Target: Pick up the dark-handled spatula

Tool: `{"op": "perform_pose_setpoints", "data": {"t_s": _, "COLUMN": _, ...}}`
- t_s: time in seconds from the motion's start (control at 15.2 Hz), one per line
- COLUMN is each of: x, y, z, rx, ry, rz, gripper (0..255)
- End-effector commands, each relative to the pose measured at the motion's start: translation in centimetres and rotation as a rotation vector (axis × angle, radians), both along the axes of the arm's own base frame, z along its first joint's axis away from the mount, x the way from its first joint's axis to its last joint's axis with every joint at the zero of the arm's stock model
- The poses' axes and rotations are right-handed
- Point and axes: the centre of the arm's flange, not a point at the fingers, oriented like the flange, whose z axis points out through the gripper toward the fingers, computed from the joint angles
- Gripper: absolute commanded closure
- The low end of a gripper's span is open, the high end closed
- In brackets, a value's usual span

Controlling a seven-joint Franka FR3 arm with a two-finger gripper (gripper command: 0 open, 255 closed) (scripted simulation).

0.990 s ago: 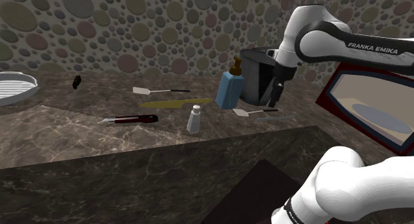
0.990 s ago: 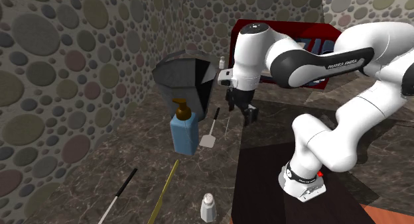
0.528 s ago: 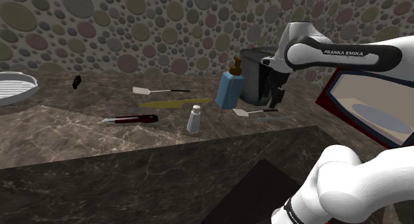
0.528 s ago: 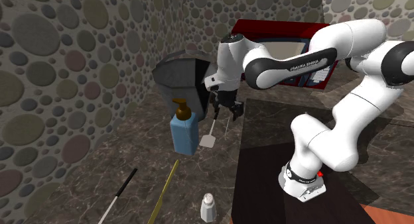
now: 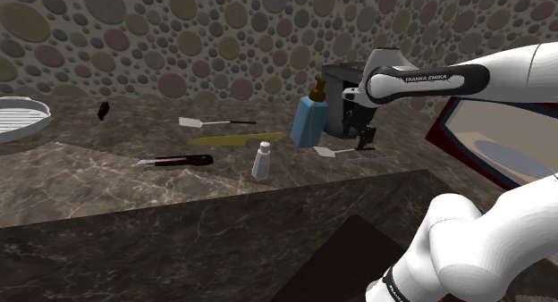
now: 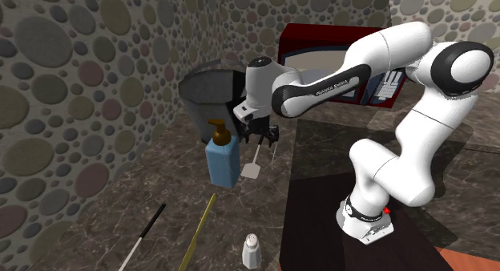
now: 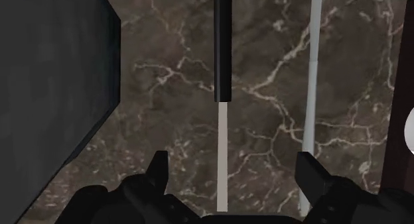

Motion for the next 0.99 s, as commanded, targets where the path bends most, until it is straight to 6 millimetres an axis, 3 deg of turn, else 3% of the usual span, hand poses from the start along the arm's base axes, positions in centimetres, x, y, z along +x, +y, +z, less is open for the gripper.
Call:
{"op": "perform_pose_setpoints", "data": {"t_s": 0.0, "x": 0.3, "y": -0.3, "z": -1.0, "rx": 0.0, "ry": 0.0, "rz": 0.008, "gripper": 0}}
{"op": "perform_pose_setpoints", "data": {"t_s": 0.33, "x": 0.3, "y": -0.3, "z": -2.9, "rx": 0.0, "ry": 0.0, "rz": 0.008, "gripper": 0}}
{"op": "perform_pose_setpoints", "data": {"t_s": 0.4, "x": 0.3, "y": -0.3, "z": -2.9, "rx": 0.0, "ry": 0.0, "rz": 0.008, "gripper": 255}}
{"op": "perform_pose_setpoints", "data": {"t_s": 0.92, "x": 0.2, "y": -0.2, "z": -2.9, "rx": 0.0, "ry": 0.0, "rz": 0.008, "gripper": 255}}
